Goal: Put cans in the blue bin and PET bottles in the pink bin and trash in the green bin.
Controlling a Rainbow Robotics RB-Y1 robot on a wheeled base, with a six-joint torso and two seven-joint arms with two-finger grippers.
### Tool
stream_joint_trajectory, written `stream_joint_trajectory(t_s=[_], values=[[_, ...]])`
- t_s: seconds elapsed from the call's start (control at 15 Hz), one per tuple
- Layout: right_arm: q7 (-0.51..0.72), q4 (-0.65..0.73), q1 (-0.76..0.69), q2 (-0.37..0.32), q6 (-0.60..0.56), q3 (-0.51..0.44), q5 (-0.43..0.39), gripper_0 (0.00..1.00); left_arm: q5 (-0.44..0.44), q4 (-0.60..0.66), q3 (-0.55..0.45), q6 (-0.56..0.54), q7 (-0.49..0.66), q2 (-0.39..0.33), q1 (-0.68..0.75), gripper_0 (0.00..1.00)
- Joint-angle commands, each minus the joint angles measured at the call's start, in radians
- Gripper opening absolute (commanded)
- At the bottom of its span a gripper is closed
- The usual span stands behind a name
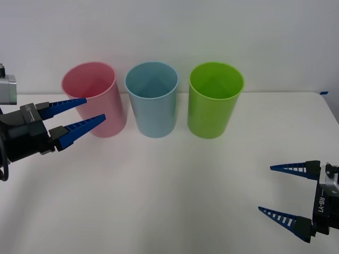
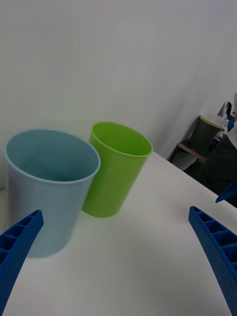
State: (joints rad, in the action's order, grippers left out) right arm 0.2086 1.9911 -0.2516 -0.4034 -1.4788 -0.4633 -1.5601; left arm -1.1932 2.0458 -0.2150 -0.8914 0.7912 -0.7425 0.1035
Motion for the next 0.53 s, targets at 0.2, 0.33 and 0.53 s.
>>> stream_joint_trajectory(t_s=[0.2, 0.33, 0.53], values=[[0.0, 0.0, 0.0, 0.0, 0.0, 0.0, 0.0, 1.0, -0.08, -0.001, -0.099, -0.204, -0.032, 0.11, 0.114, 1.0], [0.0, 0.0, 0.0, 0.0, 0.0, 0.0, 0.0, 1.0, -0.128, -0.004, -0.133, -0.273, -0.041, 0.175, 0.133, 1.0], [0.0, 0.0, 0.0, 0.0, 0.0, 0.0, 0.0, 1.0, -0.195, -0.018, -0.147, -0.32, -0.052, 0.241, 0.136, 1.0]])
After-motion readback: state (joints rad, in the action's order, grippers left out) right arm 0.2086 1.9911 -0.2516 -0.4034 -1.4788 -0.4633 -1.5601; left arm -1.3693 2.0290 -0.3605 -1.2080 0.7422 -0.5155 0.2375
